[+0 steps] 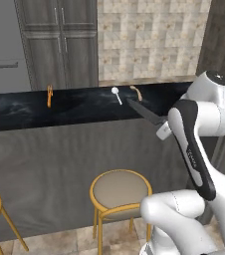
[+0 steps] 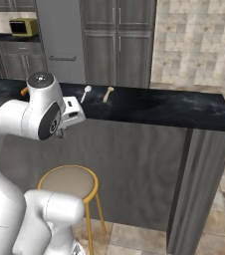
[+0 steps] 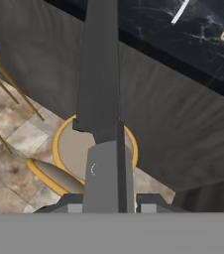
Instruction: Pick up the metallic utensils from the counter and place them in the open drawer. Make sure not to pick up any wooden utensils.
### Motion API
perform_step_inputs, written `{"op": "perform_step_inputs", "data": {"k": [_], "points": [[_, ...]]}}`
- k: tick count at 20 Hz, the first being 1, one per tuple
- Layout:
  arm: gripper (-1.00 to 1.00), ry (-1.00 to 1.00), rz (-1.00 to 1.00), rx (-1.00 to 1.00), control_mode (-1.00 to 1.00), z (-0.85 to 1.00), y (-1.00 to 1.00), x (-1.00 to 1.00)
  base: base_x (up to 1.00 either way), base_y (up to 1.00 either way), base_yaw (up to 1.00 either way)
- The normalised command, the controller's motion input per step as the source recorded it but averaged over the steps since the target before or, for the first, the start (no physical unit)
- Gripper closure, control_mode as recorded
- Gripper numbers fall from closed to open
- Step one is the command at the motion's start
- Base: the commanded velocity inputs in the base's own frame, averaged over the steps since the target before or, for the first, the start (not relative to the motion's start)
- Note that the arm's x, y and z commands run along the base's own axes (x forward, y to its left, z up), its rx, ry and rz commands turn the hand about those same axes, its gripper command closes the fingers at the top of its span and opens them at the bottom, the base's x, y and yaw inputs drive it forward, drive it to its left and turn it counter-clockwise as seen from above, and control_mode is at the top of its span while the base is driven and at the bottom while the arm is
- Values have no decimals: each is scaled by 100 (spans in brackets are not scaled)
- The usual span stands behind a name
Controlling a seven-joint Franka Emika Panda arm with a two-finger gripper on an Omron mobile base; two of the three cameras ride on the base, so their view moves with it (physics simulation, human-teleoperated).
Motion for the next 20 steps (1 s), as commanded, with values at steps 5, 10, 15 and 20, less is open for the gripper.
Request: {"op": "perform_step_inputs", "data": {"k": [5, 10, 15, 20], "points": [[100, 6, 0, 0, -100, 0, 0, 0, 0, 0, 0], [100, 2, 1, 0, 100, 0, 0, 0, 0, 0, 1], [100, 0, 0, 0, 100, 0, 0, 0, -45, -4, -2], [100, 0, 0, 0, 100, 0, 0, 0, -68, -4, 0]]}}
